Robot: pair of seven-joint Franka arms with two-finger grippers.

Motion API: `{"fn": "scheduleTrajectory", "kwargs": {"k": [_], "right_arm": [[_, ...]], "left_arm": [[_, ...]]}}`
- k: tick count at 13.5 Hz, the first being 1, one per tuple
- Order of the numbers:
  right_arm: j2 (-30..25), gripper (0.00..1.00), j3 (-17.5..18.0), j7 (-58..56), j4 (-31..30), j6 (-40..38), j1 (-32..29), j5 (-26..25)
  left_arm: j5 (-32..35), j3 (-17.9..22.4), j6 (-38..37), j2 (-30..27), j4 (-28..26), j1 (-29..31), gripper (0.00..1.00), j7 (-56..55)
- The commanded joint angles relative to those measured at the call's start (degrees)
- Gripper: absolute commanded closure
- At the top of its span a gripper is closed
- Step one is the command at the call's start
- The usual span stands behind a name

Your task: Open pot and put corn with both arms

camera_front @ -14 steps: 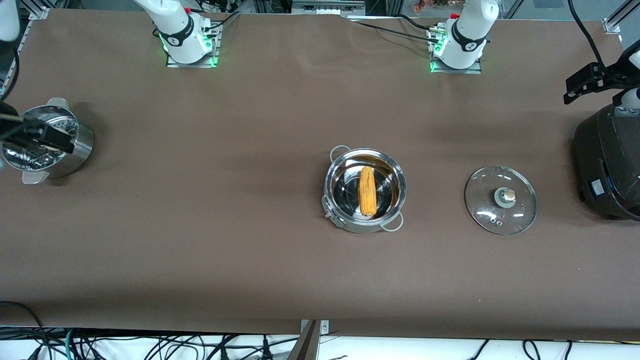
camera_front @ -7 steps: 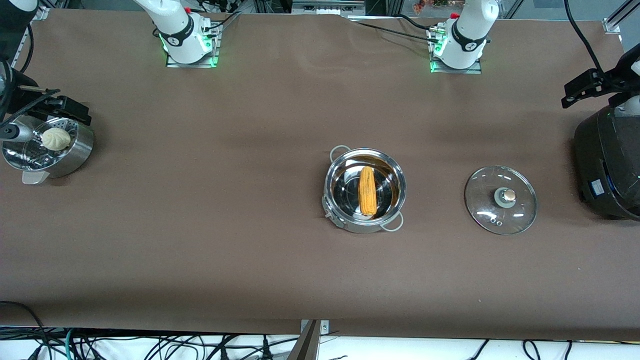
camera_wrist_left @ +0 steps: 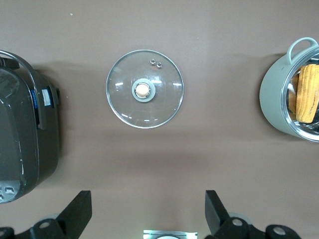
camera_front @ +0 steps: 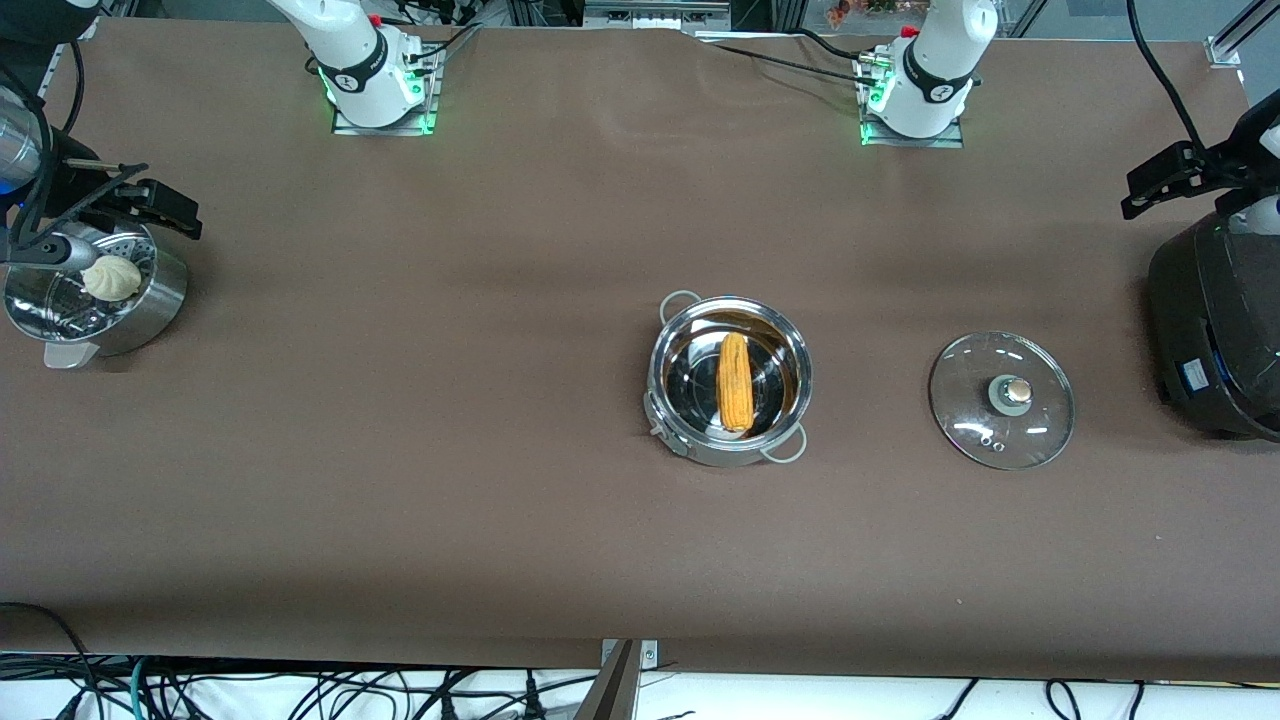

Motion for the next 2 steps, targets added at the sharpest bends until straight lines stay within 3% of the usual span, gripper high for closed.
{"fn": "scheduleTrajectory", "kwargs": {"k": [1,2], "right_arm": [[0.88,0.00,0.63,-0.68,1.94,-0.37,-0.73,-0.14],[1.06,0.00,0.63,-0.68,2.03,-0.29,-0.73,-0.14]], "left_arm": [[-1.20,-0.11,-1.36,0.86,2.25,0.40,0.00,-0.12],[-1.20,-0.11,-1.36,0.94,2.25,0.40,0.00,-0.12]]}}
